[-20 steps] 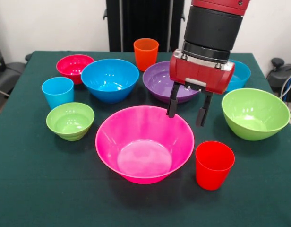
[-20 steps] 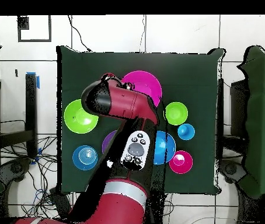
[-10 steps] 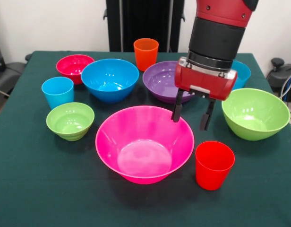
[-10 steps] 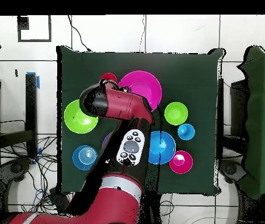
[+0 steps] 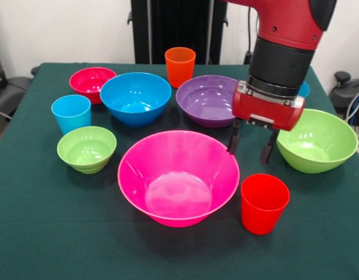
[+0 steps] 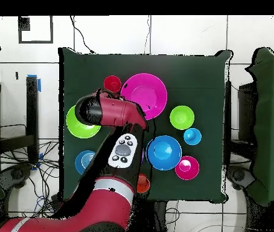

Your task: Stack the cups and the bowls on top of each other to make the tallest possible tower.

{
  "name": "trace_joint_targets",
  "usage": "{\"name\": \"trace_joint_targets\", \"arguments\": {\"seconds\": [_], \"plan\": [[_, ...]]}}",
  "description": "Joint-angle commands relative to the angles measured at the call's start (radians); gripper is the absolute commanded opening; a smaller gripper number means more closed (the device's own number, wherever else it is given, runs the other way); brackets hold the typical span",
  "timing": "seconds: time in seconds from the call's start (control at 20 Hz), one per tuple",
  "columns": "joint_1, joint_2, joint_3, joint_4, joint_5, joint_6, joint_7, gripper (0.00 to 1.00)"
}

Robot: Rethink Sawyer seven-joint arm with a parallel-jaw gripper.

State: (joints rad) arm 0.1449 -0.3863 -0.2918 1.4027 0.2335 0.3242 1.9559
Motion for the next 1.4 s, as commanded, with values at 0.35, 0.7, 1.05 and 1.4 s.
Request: {"name": "trace_joint_targets", "arguments": {"seconds": [0.35,0.7,1.05,1.4], "plan": [[0.043,0.100,0.008,-0.009,-0.075,0.160,0.056,1.00],[0.036,0.102,-0.007,-0.022,-0.103,0.158,0.013,1.00],[0.033,0.080,-0.016,-0.023,-0.150,0.179,-0.008,1.00],[0.036,0.117,-0.021,-0.036,-0.171,0.130,0.026,1.00]]}}
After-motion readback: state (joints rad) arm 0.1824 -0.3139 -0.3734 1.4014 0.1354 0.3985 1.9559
